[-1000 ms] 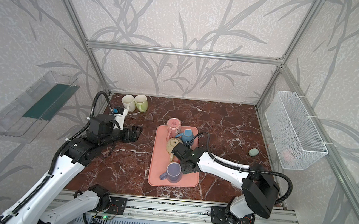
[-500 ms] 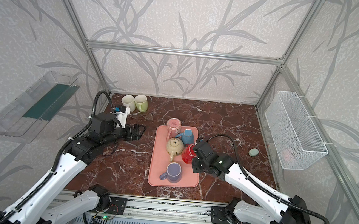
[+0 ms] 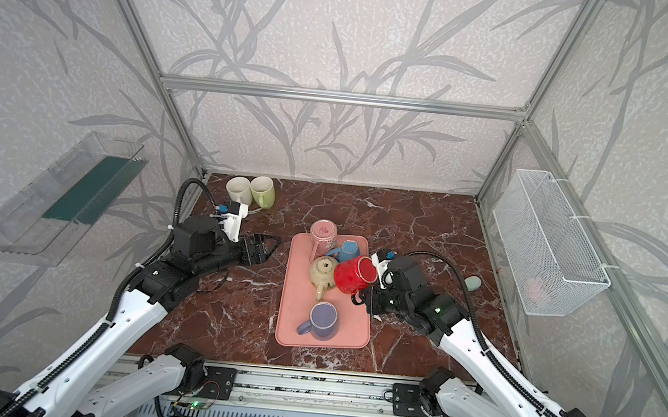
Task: Turn the mug right side up
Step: 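Lift the red mug sideways with the right gripper while the left gripper approaches, then close the left gripper on the red mug's rim beside the right gripper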
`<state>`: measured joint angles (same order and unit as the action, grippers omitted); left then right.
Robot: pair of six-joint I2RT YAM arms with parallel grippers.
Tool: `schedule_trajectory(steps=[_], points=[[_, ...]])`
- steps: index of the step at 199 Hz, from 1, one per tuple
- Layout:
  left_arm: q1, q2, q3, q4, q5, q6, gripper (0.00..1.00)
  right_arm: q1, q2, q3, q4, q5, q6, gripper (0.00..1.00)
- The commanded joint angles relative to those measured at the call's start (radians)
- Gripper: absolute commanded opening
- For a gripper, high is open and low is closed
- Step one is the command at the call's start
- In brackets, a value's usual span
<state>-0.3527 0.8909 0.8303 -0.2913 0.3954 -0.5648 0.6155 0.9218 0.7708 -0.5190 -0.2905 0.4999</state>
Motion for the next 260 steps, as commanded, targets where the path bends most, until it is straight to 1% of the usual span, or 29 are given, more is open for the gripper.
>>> schedule_trajectory(steps=[1,25,75,86,90,113,134,152,163,197,236,260], points=[[-0.003,-0.014,-0.051,0.133,0.086,-0.075,0.84,-0.033,-0.032,-0.008,0.186,-0.136,-0.002,0.0],[-0.003,-0.009,-0.107,0.262,0.153,-0.126,0.84,-0.073,-0.02,-0.017,0.276,-0.223,0.025,0.0],[-0.02,0.017,-0.211,0.485,0.208,-0.205,0.74,-0.132,0.033,-0.029,0.517,-0.38,0.115,0.0],[-0.037,0.033,-0.215,0.519,0.223,-0.205,0.74,-0.144,0.054,-0.033,0.575,-0.404,0.132,0.0],[-0.043,0.04,-0.214,0.527,0.227,-0.201,0.74,-0.148,0.063,-0.033,0.598,-0.416,0.166,0.0],[-0.098,0.065,-0.206,0.567,0.221,-0.175,0.74,-0.172,0.119,-0.038,0.735,-0.468,0.24,0.0],[-0.141,0.101,-0.221,0.651,0.213,-0.188,0.73,-0.189,0.168,-0.038,0.853,-0.497,0.291,0.0],[-0.165,0.149,-0.252,0.788,0.217,-0.237,0.7,-0.199,0.212,-0.02,0.887,-0.496,0.293,0.0],[-0.179,0.179,-0.261,0.839,0.215,-0.253,0.68,-0.207,0.241,-0.015,0.925,-0.504,0.307,0.0],[-0.215,0.265,-0.252,0.916,0.201,-0.254,0.66,-0.214,0.326,0.002,1.057,-0.542,0.347,0.0],[-0.226,0.353,-0.235,1.045,0.212,-0.292,0.61,-0.213,0.39,-0.004,1.198,-0.589,0.386,0.0],[-0.235,0.4,-0.209,1.062,0.223,-0.294,0.59,-0.214,0.423,-0.011,1.268,-0.613,0.397,0.0]])
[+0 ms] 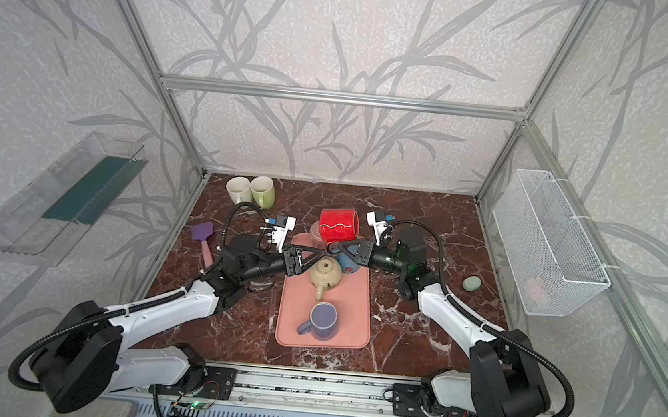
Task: Turn the mug right side up
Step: 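Close the left gripper on the red mug's rim beside the right gripper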
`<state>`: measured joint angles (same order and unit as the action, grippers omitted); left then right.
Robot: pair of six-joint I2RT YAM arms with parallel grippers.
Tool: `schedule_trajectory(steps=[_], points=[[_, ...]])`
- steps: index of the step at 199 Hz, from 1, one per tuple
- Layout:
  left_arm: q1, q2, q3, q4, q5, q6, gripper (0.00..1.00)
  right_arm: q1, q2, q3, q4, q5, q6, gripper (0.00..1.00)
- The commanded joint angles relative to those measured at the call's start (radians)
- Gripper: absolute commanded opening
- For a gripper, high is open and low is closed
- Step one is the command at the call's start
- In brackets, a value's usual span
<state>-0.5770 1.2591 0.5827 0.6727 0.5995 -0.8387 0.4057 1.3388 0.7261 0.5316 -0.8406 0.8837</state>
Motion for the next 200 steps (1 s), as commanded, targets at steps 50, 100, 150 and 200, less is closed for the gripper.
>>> schedule_trajectory(steps=[50,100,150,200], points=[[-0.018,0.101,0.066,0.182,0.034,-0.046,0.53,-0.004,0.121,0.026,0.504,-0.147,0.159,0.0],[-0.019,0.103,0.083,0.185,0.026,-0.035,0.48,-0.003,0.148,0.018,0.545,-0.163,0.168,0.0],[-0.018,0.126,0.083,0.199,0.022,-0.04,0.4,-0.001,0.152,0.009,0.61,-0.185,0.203,0.0],[-0.018,0.114,0.083,0.215,0.018,-0.045,0.35,0.019,0.154,-0.006,0.637,-0.212,0.215,0.0]])
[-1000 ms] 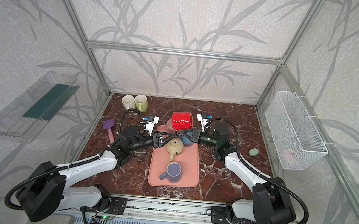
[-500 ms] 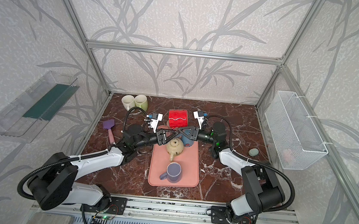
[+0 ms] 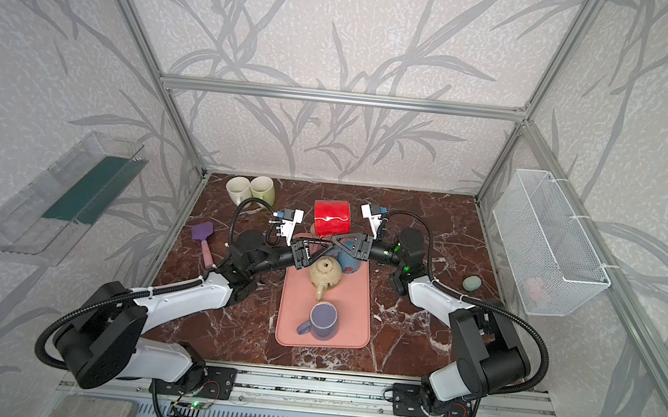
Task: Turn the mug right side up
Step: 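Close the left gripper on the red mug's rim beside the right gripper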
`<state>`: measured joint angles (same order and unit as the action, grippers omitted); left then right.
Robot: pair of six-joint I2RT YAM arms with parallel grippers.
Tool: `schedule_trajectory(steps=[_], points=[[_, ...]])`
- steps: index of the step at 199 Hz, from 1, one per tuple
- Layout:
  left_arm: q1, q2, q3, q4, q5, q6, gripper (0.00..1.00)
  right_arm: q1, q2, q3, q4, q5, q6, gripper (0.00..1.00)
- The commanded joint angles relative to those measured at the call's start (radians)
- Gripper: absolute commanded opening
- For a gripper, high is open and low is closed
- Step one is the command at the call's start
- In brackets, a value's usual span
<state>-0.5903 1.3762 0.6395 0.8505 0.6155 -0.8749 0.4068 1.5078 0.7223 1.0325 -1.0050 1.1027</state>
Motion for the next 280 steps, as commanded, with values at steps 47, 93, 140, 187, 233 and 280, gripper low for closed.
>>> schedule_trajectory(steps=[47,93,140,187,233,280], points=[[-0.005,-0.031,0.02,0.027,-0.007,0.002,0.31,0.024,-0.018,-0.015,0.141,-0.058,-0.005,0.0],[-0.004,-0.084,0.013,-0.018,-0.033,0.03,0.33,0.024,-0.023,-0.014,0.134,-0.061,-0.01,0.0],[-0.001,-0.144,-0.014,-0.057,-0.08,0.054,0.44,0.024,-0.037,-0.01,0.114,-0.065,-0.019,0.0],[-0.001,-0.121,-0.008,-0.029,-0.069,0.036,0.32,0.049,-0.043,0.0,0.097,-0.072,-0.036,0.0],[-0.001,-0.11,-0.004,-0.029,-0.083,0.036,0.16,0.065,-0.044,-0.002,0.083,-0.074,-0.053,0.0],[0.0,-0.118,-0.019,-0.04,-0.103,0.042,0.0,0.065,-0.036,0.0,0.092,-0.073,-0.051,0.0]])
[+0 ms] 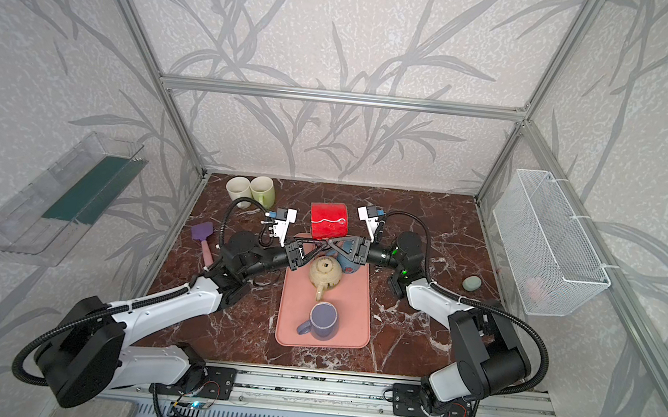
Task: Turn the mug right side up
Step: 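Close the left gripper on the red mug's rim beside the right gripper, then open the right gripper and draw it back while the left gripper carries the mug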
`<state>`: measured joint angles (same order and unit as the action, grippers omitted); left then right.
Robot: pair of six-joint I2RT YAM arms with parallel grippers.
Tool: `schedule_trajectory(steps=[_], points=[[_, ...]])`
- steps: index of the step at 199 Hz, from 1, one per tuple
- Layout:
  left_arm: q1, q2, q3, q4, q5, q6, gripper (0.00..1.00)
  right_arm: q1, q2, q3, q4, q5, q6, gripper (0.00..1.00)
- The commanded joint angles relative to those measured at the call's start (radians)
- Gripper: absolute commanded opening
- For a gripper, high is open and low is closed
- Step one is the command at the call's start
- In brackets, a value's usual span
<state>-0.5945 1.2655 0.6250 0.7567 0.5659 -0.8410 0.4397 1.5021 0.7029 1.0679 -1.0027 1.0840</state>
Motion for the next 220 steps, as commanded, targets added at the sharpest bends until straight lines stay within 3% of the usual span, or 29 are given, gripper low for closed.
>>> schedule_trajectory(steps=[1,42,88,108,130,170,220], points=[[0.004,-0.007,-0.005,0.053,-0.054,0.008,0.0,0.033,-0.03,0.02,0.056,-0.076,-0.031,0.0],[0.005,-0.024,-0.039,0.07,-0.078,0.011,0.0,0.033,-0.017,0.016,0.059,-0.075,-0.03,0.0],[0.011,-0.062,-0.086,0.092,-0.119,0.019,0.0,0.03,-0.013,0.013,0.037,-0.067,-0.049,0.35],[0.019,-0.074,-0.095,0.092,-0.129,0.018,0.0,0.03,-0.022,0.012,0.006,-0.061,-0.076,0.42],[0.026,-0.09,-0.106,0.087,-0.144,0.02,0.0,0.03,-0.032,0.013,-0.05,-0.051,-0.114,0.44],[0.047,-0.146,-0.12,0.016,-0.194,0.038,0.0,0.029,-0.057,0.02,-0.233,-0.009,-0.221,0.48],[0.086,-0.261,-0.07,-0.265,-0.283,0.121,0.0,0.032,-0.159,0.043,-0.586,0.143,-0.431,0.66]])
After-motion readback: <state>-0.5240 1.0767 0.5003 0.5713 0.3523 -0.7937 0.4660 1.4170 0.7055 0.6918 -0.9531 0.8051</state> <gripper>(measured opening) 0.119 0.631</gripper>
